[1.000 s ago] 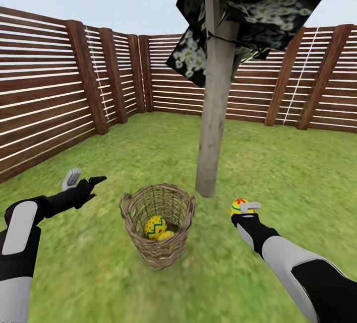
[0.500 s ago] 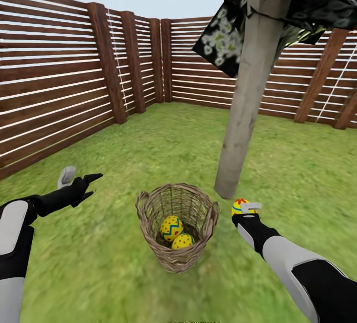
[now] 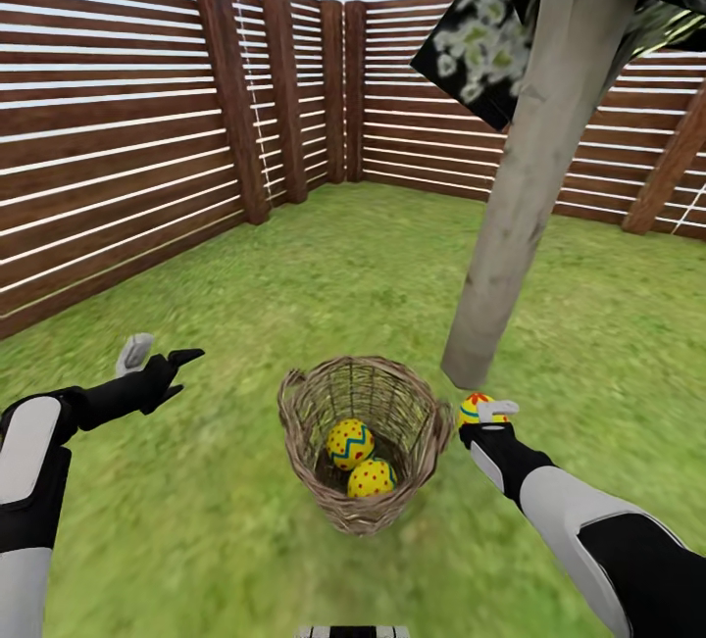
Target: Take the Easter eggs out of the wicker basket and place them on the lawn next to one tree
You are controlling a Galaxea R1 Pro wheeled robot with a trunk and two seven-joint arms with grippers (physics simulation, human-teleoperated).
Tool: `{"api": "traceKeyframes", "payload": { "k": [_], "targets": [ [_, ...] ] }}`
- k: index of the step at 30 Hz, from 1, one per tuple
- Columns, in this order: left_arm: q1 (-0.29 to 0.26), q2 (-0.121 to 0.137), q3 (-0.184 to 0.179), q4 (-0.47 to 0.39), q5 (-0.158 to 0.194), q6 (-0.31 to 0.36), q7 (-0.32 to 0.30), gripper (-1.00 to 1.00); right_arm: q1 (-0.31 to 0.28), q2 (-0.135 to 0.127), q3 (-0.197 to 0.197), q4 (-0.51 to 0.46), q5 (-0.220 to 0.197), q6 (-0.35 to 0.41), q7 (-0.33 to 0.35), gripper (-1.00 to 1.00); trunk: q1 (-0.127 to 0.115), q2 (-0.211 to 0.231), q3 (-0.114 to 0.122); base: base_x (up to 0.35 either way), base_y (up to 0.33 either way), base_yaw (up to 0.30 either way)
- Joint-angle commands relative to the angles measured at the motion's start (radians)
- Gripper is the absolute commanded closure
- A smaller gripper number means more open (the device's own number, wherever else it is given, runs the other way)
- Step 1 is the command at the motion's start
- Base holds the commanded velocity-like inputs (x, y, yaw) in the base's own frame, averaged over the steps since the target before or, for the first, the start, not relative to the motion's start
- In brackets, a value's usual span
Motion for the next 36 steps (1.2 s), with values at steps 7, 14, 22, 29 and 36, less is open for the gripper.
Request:
{"api": "traceKeyframes", "payload": {
  "k": [7,14,22,29,36],
  "targets": [
    [-0.001,0.000,0.006,-0.007,0.018,0.004,0.016,-1.00,0.000,0.001,0.006,0.007,-0.012,0.016,-0.003,1.00,0.003,-0.002,-0.028,0.045,-0.046,0.000],
    [-0.001,0.001,0.007,-0.007,0.018,0.005,0.016,-1.00,0.000,-0.011,0.004,0.010,-0.015,0.042,-0.004,1.00,0.006,-0.004,-0.055,0.000,0.000,0.000],
    [-0.001,0.001,0.008,-0.005,0.018,0.004,0.016,-1.00,-0.001,-0.014,-0.001,0.000,-0.015,0.036,-0.004,1.00,0.010,-0.006,-0.086,0.000,0.000,0.000],
    [-0.001,0.003,0.010,-0.006,0.018,0.005,0.016,-1.00,-0.001,-0.014,-0.002,-0.006,-0.015,0.039,-0.008,1.00,0.013,-0.007,-0.113,0.000,0.000,0.000],
    [-0.001,0.004,0.010,-0.006,0.018,0.005,0.015,-1.00,-0.025,-0.028,-0.004,-0.003,-0.019,0.160,-0.010,1.00,0.016,-0.009,-0.140,0.000,0.000,0.000]
  ]
}}
